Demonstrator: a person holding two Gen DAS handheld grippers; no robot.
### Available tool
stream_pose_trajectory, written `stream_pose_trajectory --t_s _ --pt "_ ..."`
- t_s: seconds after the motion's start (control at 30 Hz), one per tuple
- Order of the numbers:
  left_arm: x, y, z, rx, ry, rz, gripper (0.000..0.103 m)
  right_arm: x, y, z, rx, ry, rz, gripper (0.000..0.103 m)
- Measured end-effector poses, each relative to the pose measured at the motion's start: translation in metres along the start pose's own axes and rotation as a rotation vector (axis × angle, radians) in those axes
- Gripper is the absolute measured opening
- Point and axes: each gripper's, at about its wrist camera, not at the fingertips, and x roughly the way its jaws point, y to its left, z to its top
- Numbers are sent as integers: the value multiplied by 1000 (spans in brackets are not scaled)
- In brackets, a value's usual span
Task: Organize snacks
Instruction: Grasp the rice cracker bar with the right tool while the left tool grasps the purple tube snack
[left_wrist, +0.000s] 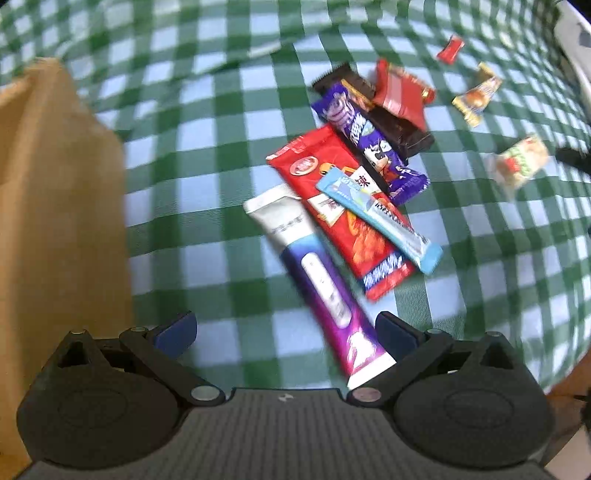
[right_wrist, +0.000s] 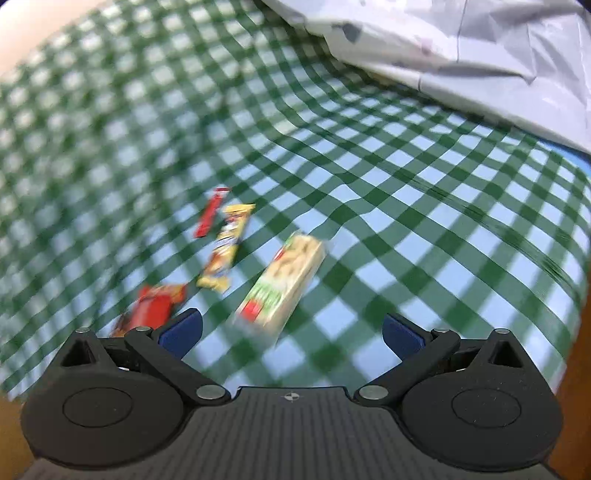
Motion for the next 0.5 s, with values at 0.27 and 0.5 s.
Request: stream_pose_trajectory --t_s 0.27,0.5 --pt "43 -8 3 -36 0 13 103 130 23 12 -136 88 -111 103" --pt "49 -1 25 -19 114 -17 103 140 30 -3 -179 -10 -138 103"
